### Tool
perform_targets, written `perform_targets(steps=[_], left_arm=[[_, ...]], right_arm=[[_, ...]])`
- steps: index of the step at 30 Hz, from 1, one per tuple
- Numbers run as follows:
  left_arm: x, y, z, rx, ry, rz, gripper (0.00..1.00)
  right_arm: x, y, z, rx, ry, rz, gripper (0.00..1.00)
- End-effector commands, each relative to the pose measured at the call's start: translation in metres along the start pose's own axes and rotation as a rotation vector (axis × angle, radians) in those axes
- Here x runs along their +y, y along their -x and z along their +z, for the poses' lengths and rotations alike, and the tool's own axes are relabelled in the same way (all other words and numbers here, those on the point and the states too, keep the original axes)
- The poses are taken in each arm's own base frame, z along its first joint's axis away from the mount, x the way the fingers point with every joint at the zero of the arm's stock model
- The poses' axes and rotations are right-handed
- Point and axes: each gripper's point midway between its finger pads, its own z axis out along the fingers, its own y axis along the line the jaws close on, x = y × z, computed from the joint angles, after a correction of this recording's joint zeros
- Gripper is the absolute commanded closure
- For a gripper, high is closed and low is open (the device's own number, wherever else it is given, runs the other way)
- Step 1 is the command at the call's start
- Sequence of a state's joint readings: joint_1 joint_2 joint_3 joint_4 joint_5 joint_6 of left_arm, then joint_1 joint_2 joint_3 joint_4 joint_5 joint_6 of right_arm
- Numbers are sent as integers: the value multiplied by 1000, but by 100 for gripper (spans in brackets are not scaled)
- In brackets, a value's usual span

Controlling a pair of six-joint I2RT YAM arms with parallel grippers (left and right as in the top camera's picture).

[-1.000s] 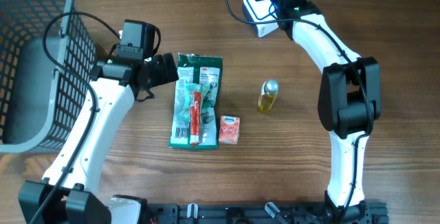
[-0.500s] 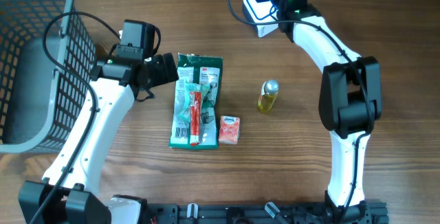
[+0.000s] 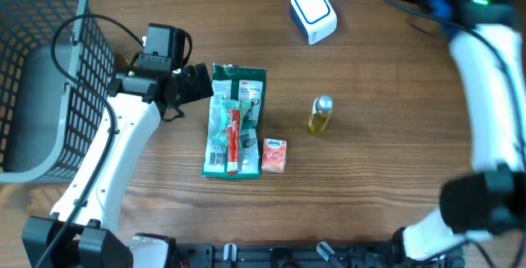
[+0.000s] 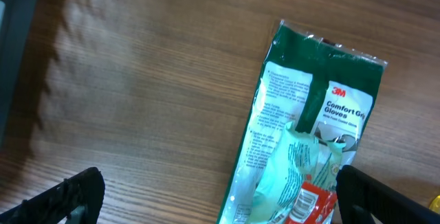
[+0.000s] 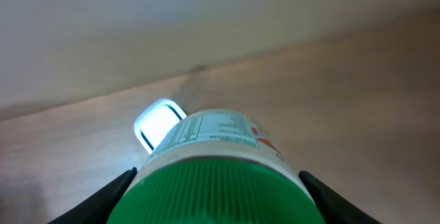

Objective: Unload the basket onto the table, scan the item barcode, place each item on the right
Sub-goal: 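Move the jar right and set it down at the table's right edge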

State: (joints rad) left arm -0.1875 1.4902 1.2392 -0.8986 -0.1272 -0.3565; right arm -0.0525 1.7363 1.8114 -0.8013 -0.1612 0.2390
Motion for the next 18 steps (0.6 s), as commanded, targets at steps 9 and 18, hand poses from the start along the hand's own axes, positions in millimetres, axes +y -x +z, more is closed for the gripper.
perform_targets(steps=[9,18], left_arm=[[1,7,-6,-25,1,5,0],[1,7,-6,-25,1,5,0]], right_arm=[[-118,-127,3,448,-280,120,63],[-186,-190,28,471,-424,229,60]])
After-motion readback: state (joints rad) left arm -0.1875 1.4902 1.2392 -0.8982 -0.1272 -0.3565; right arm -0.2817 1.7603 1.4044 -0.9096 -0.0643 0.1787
